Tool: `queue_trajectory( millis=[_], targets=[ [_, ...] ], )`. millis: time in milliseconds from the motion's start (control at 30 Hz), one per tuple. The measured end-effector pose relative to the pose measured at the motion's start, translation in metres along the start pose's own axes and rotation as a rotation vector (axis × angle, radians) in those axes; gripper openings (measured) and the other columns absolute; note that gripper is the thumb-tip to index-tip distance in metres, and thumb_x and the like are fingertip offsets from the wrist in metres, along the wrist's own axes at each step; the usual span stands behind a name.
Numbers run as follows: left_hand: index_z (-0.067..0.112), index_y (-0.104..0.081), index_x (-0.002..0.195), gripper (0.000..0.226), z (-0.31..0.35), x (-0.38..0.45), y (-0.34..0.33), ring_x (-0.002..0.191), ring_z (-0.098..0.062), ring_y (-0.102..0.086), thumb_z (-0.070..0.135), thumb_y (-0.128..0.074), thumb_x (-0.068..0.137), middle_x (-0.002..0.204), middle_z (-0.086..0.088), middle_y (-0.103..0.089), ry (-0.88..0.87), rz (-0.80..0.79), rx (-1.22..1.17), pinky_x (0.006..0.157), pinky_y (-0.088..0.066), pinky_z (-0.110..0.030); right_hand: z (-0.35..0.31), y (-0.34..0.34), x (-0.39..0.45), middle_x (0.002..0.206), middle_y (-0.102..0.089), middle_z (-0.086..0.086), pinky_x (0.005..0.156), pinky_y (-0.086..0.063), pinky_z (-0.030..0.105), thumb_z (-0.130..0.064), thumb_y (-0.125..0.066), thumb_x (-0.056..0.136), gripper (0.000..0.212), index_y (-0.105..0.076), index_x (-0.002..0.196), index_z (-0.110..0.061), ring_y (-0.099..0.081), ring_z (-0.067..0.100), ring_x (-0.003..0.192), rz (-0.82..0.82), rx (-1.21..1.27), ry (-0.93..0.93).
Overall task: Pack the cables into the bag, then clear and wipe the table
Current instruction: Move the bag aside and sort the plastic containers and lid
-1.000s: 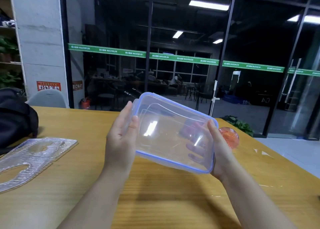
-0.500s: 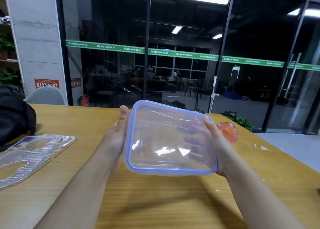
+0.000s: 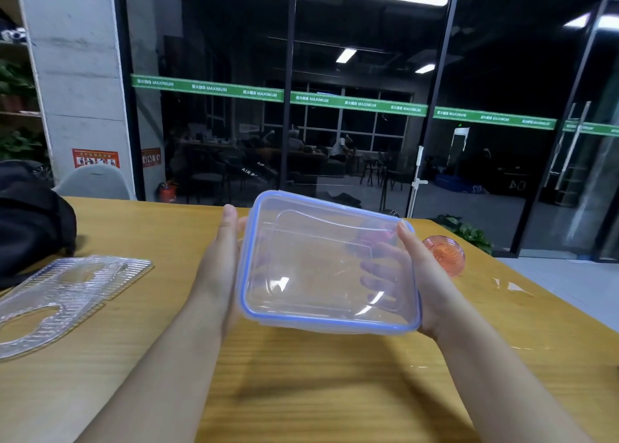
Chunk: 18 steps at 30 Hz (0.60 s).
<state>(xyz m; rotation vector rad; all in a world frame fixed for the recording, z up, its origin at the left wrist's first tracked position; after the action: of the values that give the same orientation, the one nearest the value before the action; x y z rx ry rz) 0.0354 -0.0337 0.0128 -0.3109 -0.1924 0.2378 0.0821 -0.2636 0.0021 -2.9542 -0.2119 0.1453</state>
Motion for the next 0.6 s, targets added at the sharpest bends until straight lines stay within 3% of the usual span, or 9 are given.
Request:
queue_trajectory(
  millis=[167, 200, 300, 367, 433, 500, 600],
  targets=[
    [0.043, -0.057, 0.111, 0.06, -0.006, -0.002, -0.005, 0.097, -0.009, -0.064, 0.081, -0.042, 0.067, 0.105, 0.016, -0.068, -0.032, -0.125, 0.119, 0.082, -0.05, -0.036, 0.004, 0.005, 0.004, 0.114, -0.064, 0.007, 0.082, -0.047, 0.042, -0.068, -0.045, 0.084, 0.055, -0.063, 0.111, -0.024, -0.06, 0.028, 0.106, 0.098, -0.013, -0.017],
    [0.046, -0.053, 0.11, 0.055, -0.008, -0.004, -0.008, 0.095, -0.006, -0.063, 0.078, -0.049, 0.066, 0.103, 0.021, -0.067, -0.025, -0.151, 0.163, 0.078, -0.051, -0.032, 0.005, 0.007, 0.005, 0.113, -0.064, 0.006, 0.08, -0.047, 0.041, -0.069, -0.045, 0.083, 0.053, -0.064, 0.108, -0.025, -0.06, 0.027, 0.104, 0.108, -0.018, -0.019],
    [0.043, -0.048, 0.114, 0.032, -0.017, 0.0, -0.009, 0.088, -0.004, -0.062, 0.046, -0.059, 0.084, 0.096, 0.023, -0.063, -0.04, -0.1, 0.197, 0.065, -0.048, -0.025, 0.004, 0.006, 0.004, 0.105, -0.066, 0.005, 0.069, -0.047, 0.037, -0.064, -0.045, 0.086, 0.046, -0.066, 0.098, -0.024, -0.062, 0.022, 0.091, 0.098, 0.031, -0.014],
    [0.04, -0.052, 0.113, 0.026, -0.018, 0.003, -0.006, 0.093, -0.009, -0.061, 0.039, -0.058, 0.088, 0.098, 0.021, -0.063, -0.057, -0.052, 0.181, 0.072, -0.049, -0.029, 0.004, 0.001, 0.003, 0.099, -0.069, 0.001, 0.07, -0.046, 0.035, -0.056, -0.045, 0.091, 0.04, -0.066, 0.099, -0.024, -0.064, 0.02, 0.088, 0.092, 0.102, 0.02],
    [0.04, -0.055, 0.107, 0.018, -0.019, 0.006, -0.003, 0.099, -0.014, -0.06, 0.039, -0.057, 0.089, 0.1, 0.02, -0.064, -0.056, -0.013, 0.122, 0.086, -0.048, -0.036, 0.005, -0.004, 0.004, 0.112, -0.068, -0.004, 0.084, -0.043, 0.036, -0.052, -0.043, 0.093, 0.034, -0.063, 0.112, -0.031, -0.063, 0.02, 0.099, 0.072, 0.135, 0.081],
    [0.04, -0.057, 0.104, 0.013, -0.022, 0.009, 0.0, 0.099, -0.015, -0.059, 0.038, -0.056, 0.091, 0.101, 0.02, -0.065, -0.05, 0.017, 0.057, 0.095, -0.045, -0.04, 0.007, -0.008, 0.005, 0.118, -0.066, -0.008, 0.087, -0.042, 0.036, -0.046, -0.045, 0.095, 0.027, -0.061, 0.113, -0.035, -0.062, 0.021, 0.107, 0.059, 0.144, 0.13],
    [0.041, -0.057, 0.101, 0.011, -0.024, 0.012, 0.003, 0.103, -0.019, -0.058, 0.04, -0.054, 0.091, 0.104, 0.02, -0.063, -0.048, 0.087, 0.029, 0.096, -0.044, -0.042, 0.012, -0.01, 0.008, 0.115, -0.069, -0.005, 0.087, -0.049, 0.038, -0.043, -0.053, 0.091, 0.034, -0.06, 0.121, -0.028, -0.064, 0.021, 0.103, 0.066, 0.13, 0.136]
  ],
)
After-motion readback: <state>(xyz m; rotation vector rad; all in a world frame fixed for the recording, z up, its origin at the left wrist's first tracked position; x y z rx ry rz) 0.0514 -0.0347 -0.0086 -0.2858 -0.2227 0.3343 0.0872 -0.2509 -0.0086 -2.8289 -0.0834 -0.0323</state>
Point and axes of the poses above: each hand's wrist, its own x-axis towards the middle knuckle, its own y-axis out of the back of the hand, z = x × y, the point moved 2 cm from there along x, towards the middle knuckle
